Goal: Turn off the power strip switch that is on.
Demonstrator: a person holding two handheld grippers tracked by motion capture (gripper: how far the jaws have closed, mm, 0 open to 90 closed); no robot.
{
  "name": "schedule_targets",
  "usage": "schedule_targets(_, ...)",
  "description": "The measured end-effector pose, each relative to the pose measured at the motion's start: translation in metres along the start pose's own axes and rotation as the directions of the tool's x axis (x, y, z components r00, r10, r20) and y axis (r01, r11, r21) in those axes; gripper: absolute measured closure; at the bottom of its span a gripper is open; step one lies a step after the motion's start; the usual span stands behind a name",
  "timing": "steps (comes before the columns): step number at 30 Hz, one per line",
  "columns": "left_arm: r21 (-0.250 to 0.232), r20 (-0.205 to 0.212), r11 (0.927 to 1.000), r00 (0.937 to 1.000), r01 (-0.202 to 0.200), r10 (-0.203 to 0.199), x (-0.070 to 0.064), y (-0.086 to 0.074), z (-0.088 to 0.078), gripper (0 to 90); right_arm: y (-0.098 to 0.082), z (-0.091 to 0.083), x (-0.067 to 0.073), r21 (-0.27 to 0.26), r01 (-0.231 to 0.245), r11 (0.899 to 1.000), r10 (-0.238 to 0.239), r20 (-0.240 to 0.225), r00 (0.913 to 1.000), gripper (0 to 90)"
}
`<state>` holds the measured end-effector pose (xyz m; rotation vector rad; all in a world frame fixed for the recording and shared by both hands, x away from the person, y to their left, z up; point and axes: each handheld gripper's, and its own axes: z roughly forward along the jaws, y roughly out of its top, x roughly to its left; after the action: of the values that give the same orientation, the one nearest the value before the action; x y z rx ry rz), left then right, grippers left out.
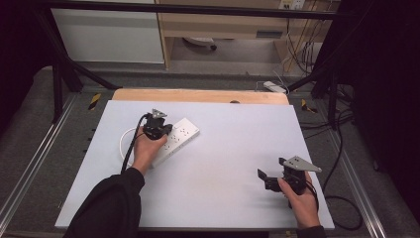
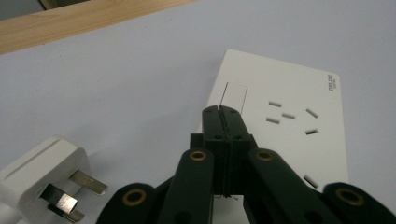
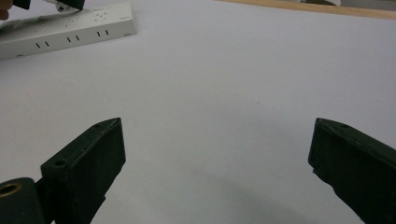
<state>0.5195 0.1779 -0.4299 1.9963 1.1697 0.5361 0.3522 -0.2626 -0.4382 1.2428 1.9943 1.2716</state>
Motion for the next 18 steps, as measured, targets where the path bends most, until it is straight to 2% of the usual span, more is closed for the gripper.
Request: schedule_targets(18, 0.005, 0.002, 1.0000, 1.0000, 0.002, -0.002, 0.0001, 0.0005, 0.0005, 90.0, 0.0000, 0.0000, 0.0000, 0.001, 0.001, 1.000, -0.001, -0.001, 1.0000, 4.3)
